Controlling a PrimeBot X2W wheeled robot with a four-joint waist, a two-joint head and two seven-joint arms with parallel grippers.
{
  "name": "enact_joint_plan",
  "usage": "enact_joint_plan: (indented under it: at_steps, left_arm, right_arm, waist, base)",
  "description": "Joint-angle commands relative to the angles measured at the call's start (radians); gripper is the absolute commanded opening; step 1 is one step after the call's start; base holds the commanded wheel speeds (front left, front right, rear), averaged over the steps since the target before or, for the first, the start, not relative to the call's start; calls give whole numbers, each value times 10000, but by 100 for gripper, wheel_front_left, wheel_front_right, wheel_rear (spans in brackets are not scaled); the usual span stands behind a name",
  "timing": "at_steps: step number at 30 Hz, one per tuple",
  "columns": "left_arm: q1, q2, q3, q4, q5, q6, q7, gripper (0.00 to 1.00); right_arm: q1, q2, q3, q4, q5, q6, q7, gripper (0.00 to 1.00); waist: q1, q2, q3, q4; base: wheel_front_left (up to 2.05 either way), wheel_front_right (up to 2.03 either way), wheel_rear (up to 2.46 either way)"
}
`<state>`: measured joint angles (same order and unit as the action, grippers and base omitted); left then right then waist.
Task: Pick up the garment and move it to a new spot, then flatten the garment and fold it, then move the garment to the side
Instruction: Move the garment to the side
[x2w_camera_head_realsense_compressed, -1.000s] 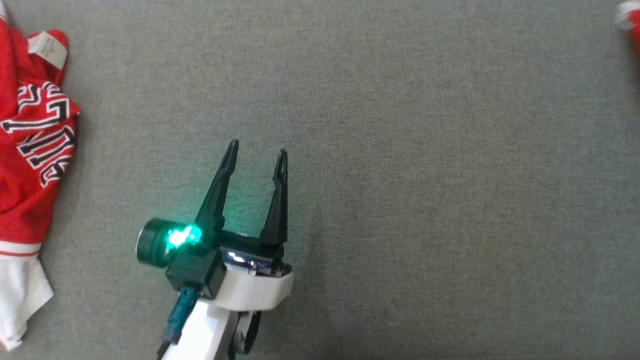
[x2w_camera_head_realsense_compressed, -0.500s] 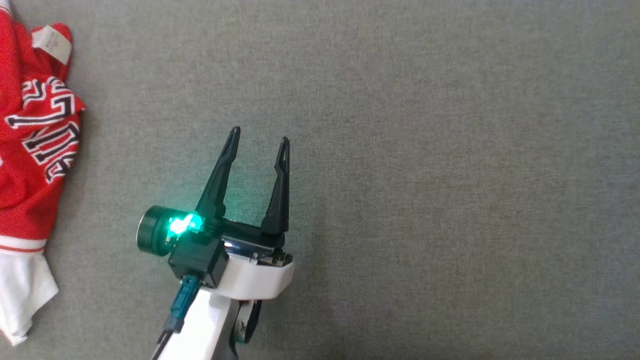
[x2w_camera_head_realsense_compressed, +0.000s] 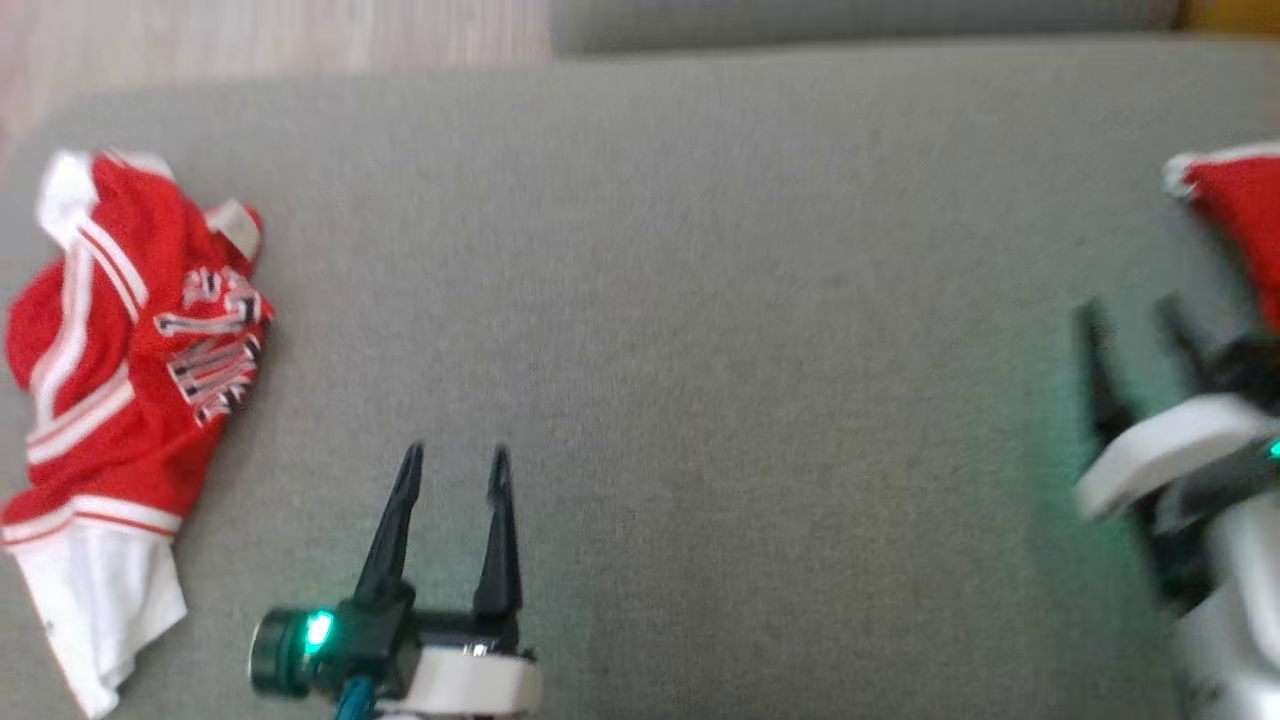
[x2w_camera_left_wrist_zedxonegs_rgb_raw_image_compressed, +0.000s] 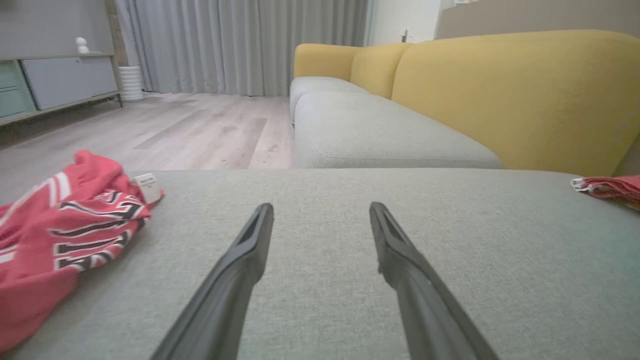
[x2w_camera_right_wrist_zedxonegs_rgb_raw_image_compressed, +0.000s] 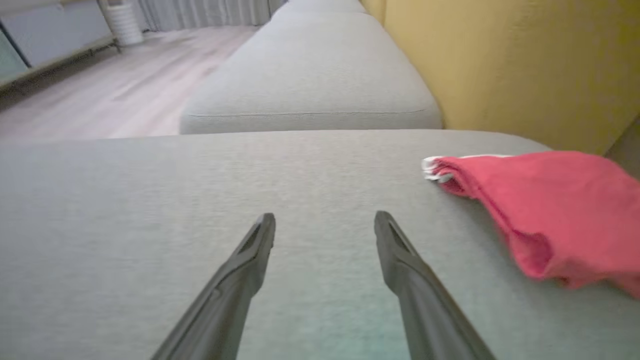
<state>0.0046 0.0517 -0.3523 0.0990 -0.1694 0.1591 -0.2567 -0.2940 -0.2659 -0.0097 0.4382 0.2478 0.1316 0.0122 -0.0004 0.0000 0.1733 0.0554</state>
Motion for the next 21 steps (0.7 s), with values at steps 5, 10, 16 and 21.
enact_joint_plan:
  at_steps: [5,10,16,21]
  left_arm:
    - [523,-14,665,-144,-214,162,-51,100]
    - [933,-14,998,-182,-227,86,-51,100]
    - [1496,-14,1237,-580,28,-70,-51,100]
    - [2082,-14,1341,-875,241,-127,-51,100]
  right_arm:
    - [695,668,1227,280,714,-9,-1673,100]
    - [1339,1222,1747,232,632,-9,-2664,100]
    - [2586,1658,1349,-1486,89,-9,-2734,100]
    - [3791,1904,851,-2646,-439,-9,-2737,100]
  waist:
    - [4,0,-1808,-207]
    - [4,0,-2213,-236]
    - [4,0,-2519,-240]
    - [4,0,-2743,-266]
  base:
    - [0,0,0]
    - [0,0,0]
    - [0,0,0]
    - [0,0,0]
